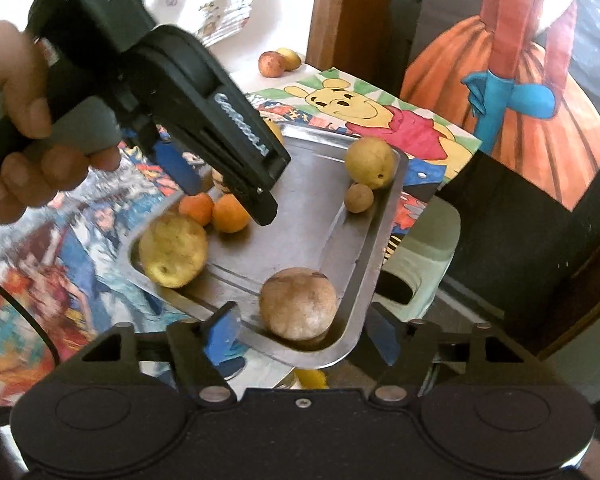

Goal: Organize fruits
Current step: 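Open the left gripper to drop the orange in the tray while the right releases its brown fruit, then withdraw both open tools from the tray toward the remaining loose fruits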

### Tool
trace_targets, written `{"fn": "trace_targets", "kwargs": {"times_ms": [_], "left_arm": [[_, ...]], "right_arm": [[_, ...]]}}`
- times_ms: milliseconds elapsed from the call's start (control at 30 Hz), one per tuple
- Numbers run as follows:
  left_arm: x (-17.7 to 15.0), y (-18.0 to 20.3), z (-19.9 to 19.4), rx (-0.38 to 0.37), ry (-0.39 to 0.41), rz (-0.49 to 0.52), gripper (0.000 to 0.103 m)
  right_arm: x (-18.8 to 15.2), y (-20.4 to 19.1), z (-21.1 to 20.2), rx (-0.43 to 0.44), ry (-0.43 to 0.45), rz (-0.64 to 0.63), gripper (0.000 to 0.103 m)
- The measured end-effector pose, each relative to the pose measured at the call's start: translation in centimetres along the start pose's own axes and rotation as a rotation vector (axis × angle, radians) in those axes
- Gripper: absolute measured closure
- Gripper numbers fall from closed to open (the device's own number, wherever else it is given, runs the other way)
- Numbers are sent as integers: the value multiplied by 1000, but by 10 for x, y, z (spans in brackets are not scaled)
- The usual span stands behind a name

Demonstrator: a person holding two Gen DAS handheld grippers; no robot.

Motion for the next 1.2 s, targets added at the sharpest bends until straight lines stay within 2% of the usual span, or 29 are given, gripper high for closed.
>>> {"fn": "trace_targets", "kwargs": {"times_ms": [67,133,200,233,333,400,467,633,833,1000,1200], "left_arm": [[-1,0,-10,-6,-17,-14,24],[-1,-2,-24,-11,-25,-23,15],[-1,-7,-42,7,-30,-21,8],[-3,-11,-50,28,-35,-19,4],[-8,-22,-71,109,-71,11,2],[-18,-30,-87,157,-122,39,1],[-27,-35,-102,169,-146,49,1],[-48,-50,-135,182,-193,38,1],[-61,-76,-166,270,-198,28,1],[-71,-99,-188,310,-191,-30,1],[-76,-127,-199,353,-188,-106,1]], "right_arm": [[8,0,-16,11,-5,65,14],[14,0,-31,23,-20,140,10],[20,-2,-45,34,-39,209,3],[23,-2,-52,38,-47,235,2],[31,-5,-68,48,-106,301,1],[37,-8,-77,49,-147,331,1],[44,-12,-86,61,-190,357,1],[53,-23,-97,83,-221,370,1],[64,-28,-98,73,-244,373,1],[79,-32,-96,84,-229,350,1],[91,-48,-80,121,-259,305,1]]}}
Point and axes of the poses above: each gripper's, at about its wrist camera, not at the fingertips, and z roughly the way its jaws point, y to its right, x to its top, the point moved 9 cm from there along z, roughly the way its jaws point, and after that the axes turned 4 degrees about y, right-handed, at the moved point
